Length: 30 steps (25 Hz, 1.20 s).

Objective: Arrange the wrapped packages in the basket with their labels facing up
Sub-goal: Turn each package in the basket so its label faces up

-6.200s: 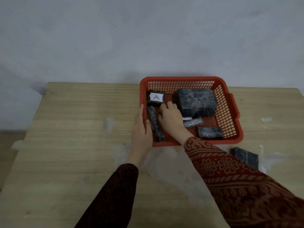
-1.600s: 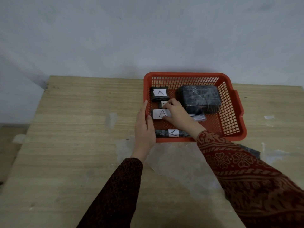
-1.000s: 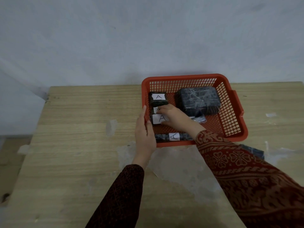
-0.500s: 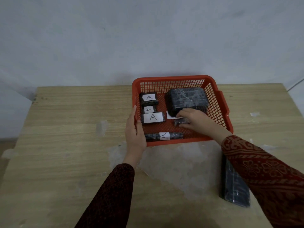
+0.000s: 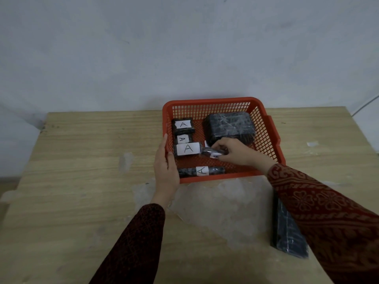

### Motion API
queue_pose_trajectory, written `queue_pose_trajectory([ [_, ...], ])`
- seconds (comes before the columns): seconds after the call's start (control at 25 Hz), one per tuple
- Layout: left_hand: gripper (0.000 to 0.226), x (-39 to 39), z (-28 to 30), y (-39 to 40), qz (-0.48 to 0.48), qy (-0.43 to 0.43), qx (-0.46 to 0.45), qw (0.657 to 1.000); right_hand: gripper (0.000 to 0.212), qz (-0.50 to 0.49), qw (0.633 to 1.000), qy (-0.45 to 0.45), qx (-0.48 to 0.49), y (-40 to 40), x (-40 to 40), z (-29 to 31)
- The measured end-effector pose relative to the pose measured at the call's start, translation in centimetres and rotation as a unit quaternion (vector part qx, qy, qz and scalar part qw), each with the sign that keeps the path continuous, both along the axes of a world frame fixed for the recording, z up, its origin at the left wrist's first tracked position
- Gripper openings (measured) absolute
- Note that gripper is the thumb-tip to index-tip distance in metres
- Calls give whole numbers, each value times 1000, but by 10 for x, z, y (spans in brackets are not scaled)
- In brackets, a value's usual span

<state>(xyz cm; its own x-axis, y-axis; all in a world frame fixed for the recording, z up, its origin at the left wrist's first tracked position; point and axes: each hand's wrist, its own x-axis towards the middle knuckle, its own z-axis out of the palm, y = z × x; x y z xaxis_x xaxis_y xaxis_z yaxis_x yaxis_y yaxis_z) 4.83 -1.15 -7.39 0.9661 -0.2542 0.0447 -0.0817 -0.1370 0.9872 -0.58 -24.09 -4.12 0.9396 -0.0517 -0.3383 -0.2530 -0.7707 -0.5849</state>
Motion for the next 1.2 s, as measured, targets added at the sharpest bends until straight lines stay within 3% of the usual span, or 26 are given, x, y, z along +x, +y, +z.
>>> queue_pose_trajectory([
  [0.2, 47, 1, 0, 0, -4, -2, 18, 1000, 36, 38, 999, 4, 5, 40, 23, -10],
  [0.32, 48, 2, -2, 0, -4, -14, 32, 999, 24, 62, 996, -32, -59, 55, 30, -20],
  [0.48, 49, 2, 1, -1, -6, -23, 53, 998, 29, 76, 988, -64, -121, 62, 33, -21],
  [0.56, 50, 0, 4, -2, -13, -33, 76, 997, 33, 83, 988, -61, -112, 62, 29, -17],
  [0.64, 50, -1, 8, -1, 7, -77, 157, 985, 33, 76, 993, -70, -60, 61, 20, -10],
  [0.8, 42, -2, 16, -6, 39, -224, 393, 891, 24, -42, 978, -202, -9, 29, -13, 2],
  [0.88, 43, -3, 21, -12, 10, -291, 434, 853, 28, -141, 957, -251, -29, 0, -26, 5],
  [0.96, 43, -5, 26, -23, -22, -341, 447, 827, 37, -250, 937, -243, -9, -29, -31, 4],
  [1.08, 45, -6, 28, -55, -77, -309, 429, 845, 54, -337, 920, -173, 96, -57, -30, -2],
  [1.2, 62, -1, 16, -92, -162, -196, 416, 873, 72, -322, 931, -104, 137, -65, -28, -13],
])
